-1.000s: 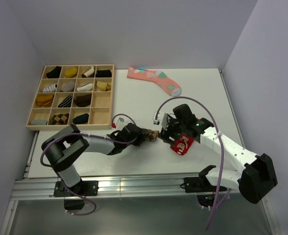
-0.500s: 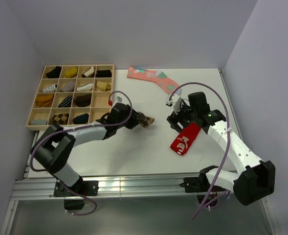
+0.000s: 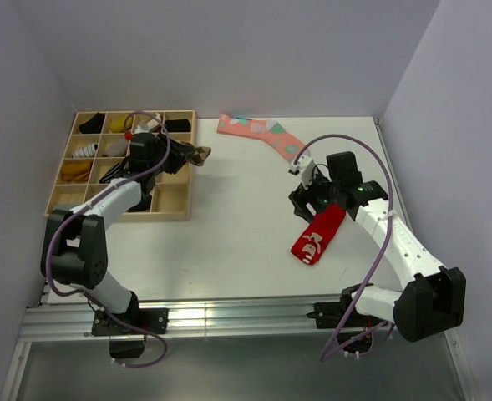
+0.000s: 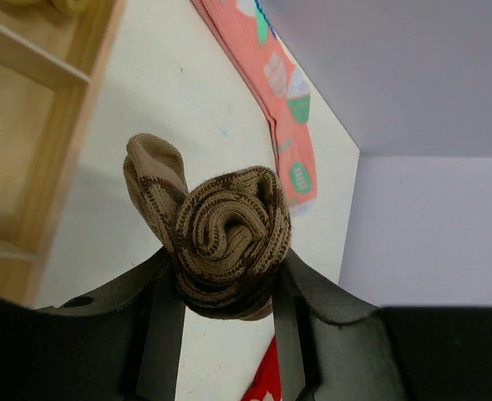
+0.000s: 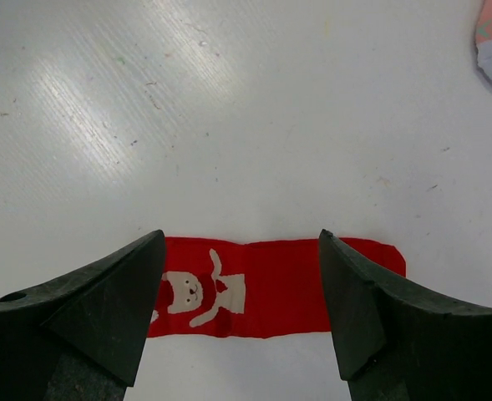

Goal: Roll the socks
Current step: Place the sock in the storage box.

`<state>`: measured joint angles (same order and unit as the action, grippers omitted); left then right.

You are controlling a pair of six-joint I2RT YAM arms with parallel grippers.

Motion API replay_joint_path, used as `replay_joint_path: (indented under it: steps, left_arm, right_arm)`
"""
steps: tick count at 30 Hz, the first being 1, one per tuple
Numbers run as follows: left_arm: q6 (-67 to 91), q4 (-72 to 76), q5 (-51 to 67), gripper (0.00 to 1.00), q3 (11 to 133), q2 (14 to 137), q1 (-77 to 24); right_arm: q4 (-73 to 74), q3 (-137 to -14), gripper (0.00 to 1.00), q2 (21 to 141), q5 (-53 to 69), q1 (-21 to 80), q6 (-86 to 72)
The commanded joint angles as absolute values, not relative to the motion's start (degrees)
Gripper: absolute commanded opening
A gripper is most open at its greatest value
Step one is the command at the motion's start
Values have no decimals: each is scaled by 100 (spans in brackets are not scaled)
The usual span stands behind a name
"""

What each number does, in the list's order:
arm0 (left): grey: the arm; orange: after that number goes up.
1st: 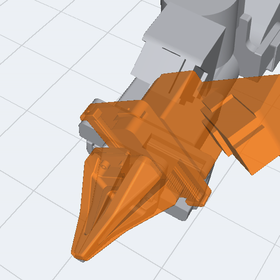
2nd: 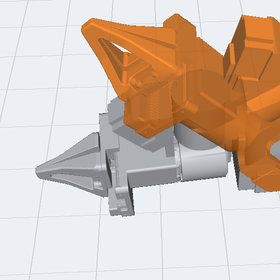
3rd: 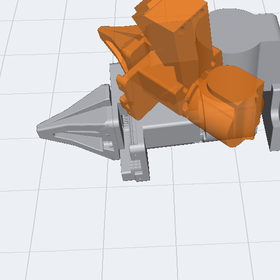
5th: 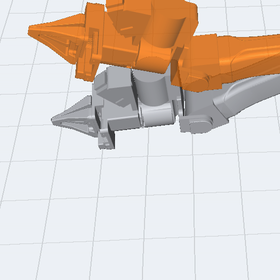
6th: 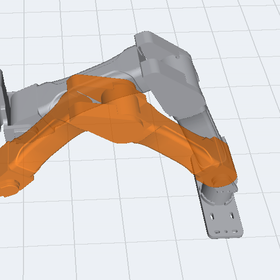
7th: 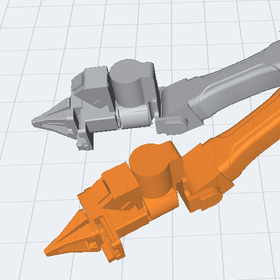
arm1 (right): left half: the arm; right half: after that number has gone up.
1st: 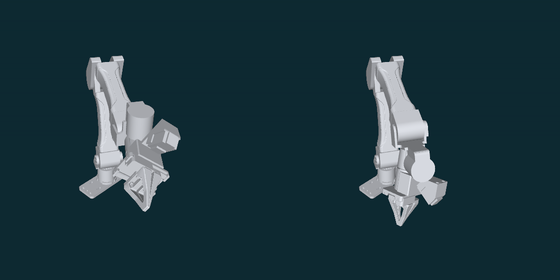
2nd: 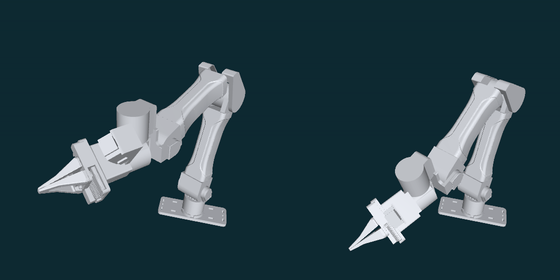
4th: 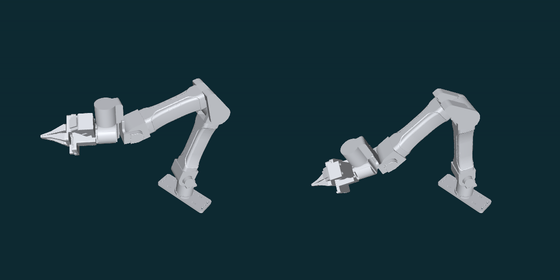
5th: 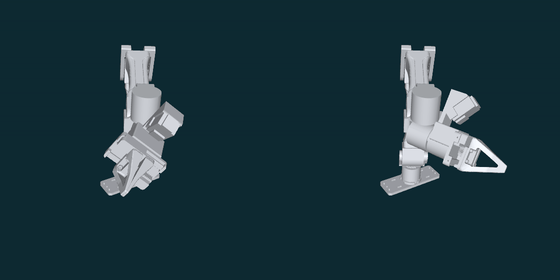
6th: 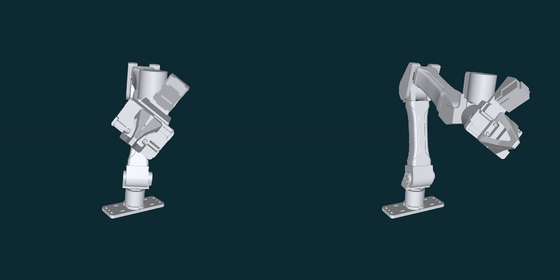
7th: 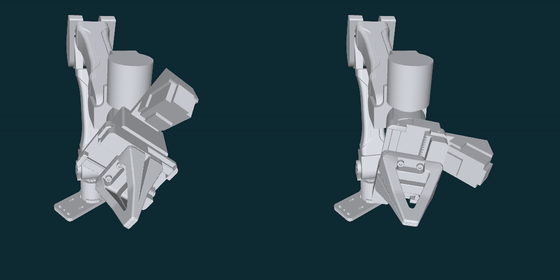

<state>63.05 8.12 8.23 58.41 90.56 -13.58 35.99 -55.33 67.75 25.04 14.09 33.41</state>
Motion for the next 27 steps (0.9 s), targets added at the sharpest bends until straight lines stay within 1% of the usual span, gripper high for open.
replay_joint_path:
  steps: [1,6,11,20,27]
  left_arm:
    - [5941,1168,1423,0,6134,9376,-1012]
    - [5801,1520,1661,0,6038,9807,-616]
    - [5774,2608,2011,0,5538,10028,-326]
    - [5555,2540,2338,0,5537,10634,-18]
    - [5230,1478,2066,0,5976,11004,35]
  right_arm:
    - [3472,-5783,80,6820,2549,1354,3278]
    - [3472,-5739,80,6838,2496,1354,3357]
    - [3445,-5678,80,6882,2514,1345,3357]
    - [3401,-5520,80,6970,2540,1353,3384]
    - [3384,-5423,80,7057,2575,1353,3393]
